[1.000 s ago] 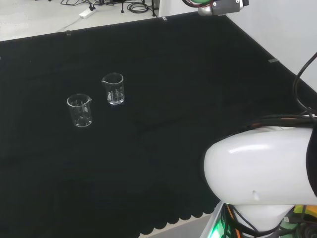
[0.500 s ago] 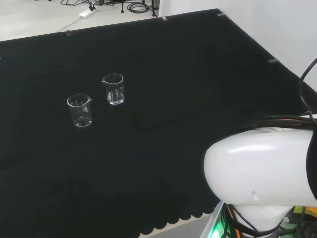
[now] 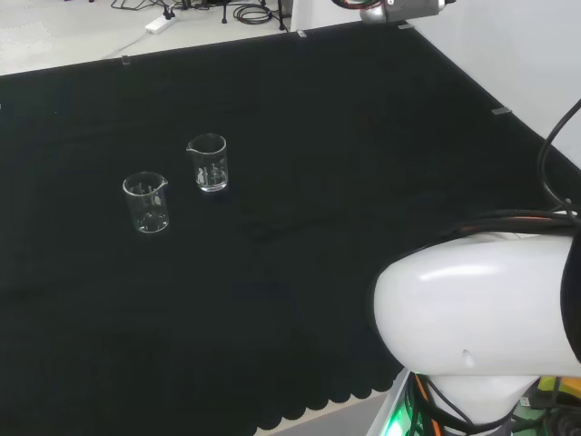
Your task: Pick up the beaker on the right.
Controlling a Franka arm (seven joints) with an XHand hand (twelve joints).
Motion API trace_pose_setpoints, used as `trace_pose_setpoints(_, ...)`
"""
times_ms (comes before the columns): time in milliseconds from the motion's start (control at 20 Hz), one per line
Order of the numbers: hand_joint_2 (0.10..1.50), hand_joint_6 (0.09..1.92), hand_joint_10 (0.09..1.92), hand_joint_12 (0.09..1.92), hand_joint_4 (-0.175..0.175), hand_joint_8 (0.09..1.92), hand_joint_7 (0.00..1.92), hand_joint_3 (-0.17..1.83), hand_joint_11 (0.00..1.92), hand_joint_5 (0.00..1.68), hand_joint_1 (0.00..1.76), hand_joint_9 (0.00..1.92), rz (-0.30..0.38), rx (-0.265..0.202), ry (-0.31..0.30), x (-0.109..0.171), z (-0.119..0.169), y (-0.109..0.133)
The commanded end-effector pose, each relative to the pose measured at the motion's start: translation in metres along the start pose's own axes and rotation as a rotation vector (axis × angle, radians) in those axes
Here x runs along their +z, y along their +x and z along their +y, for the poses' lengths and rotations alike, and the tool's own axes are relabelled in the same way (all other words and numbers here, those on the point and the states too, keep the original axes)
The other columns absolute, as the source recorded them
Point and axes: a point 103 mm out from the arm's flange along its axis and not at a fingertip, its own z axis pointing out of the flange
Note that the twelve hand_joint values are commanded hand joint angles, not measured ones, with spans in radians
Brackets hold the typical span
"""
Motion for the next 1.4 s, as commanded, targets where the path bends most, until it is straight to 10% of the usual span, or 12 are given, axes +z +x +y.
trace_pose_setpoints(50,1.3,0.09,0.57,0.53,-0.014,0.16,0.14,0.1,0.0,0.13,0.23,0.05,0.052,-0.017,0.014,0.019,0.012,0.009)
trace_pose_setpoints(500,1.18,0.09,0.62,0.81,-0.028,0.35,0.11,0.09,0.0,0.16,0.44,0.1,0.188,-0.014,0.047,0.078,0.053,-0.003)
trace_pose_setpoints(1000,1.15,0.09,0.63,0.84,-0.032,0.42,0.1,0.12,0.0,0.17,0.47,0.11,0.261,-0.044,0.063,0.137,0.132,-0.083)
trace_pose_setpoints(1400,1.15,0.09,0.63,0.84,-0.034,0.43,0.1,0.12,0.0,0.18,0.47,0.12,0.294,-0.104,0.125,0.197,0.18,-0.06)
